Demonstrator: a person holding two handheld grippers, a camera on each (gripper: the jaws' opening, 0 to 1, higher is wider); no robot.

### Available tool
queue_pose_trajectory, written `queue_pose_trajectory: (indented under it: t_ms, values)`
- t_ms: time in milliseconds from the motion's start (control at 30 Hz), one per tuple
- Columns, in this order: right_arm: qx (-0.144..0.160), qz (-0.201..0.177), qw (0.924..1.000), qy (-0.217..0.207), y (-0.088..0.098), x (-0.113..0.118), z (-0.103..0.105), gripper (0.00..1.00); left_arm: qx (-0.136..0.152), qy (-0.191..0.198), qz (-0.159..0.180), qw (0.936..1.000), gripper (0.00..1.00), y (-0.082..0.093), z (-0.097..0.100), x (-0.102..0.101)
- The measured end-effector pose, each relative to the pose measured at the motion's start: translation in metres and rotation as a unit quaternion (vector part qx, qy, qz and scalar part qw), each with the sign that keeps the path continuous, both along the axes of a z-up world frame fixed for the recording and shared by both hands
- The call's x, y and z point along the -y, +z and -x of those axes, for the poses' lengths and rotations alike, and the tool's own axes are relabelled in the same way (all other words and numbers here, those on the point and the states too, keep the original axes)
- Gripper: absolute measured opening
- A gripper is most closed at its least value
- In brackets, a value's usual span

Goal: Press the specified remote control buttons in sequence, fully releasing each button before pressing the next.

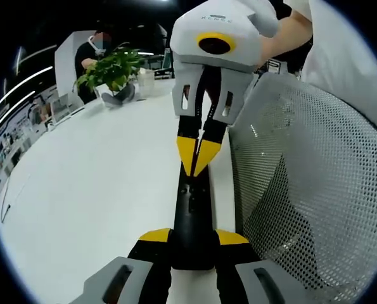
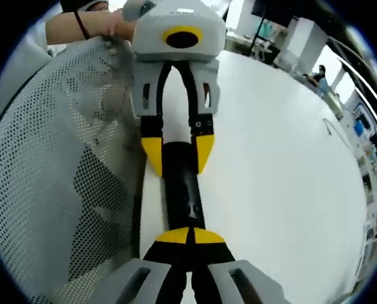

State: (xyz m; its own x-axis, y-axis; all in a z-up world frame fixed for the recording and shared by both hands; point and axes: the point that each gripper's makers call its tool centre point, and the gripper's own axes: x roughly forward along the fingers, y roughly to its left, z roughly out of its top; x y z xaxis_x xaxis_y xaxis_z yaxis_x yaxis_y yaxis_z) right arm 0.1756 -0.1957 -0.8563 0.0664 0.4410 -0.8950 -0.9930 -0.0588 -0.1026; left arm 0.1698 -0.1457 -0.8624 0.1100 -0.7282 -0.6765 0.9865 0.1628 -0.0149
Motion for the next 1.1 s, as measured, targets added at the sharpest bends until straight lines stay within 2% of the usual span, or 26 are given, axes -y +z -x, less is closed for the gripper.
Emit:
queue_pose_trajectory:
  t_ms: [533,867,1100]
  values:
    - [-0.002,0.001,0.9995,0.032,0.001,-0.007,0.004,0.00,0.000,0.000,-0.001,1.0000,0.24,0.000,0.001,0.000]
    - [0.000,0.010,0.9992,0.038,0.000,-0.010,0.003,0.00,0.000,-0.003,-0.001,1.0000,0.24,0.000,0.001,0.000]
    - [-0.005,0.012,0.9996,0.026,-0.001,-0.010,0.002,0.00,0.000,-0.002,-0.002,1.0000,0.24,0.001,0.001,0.000]
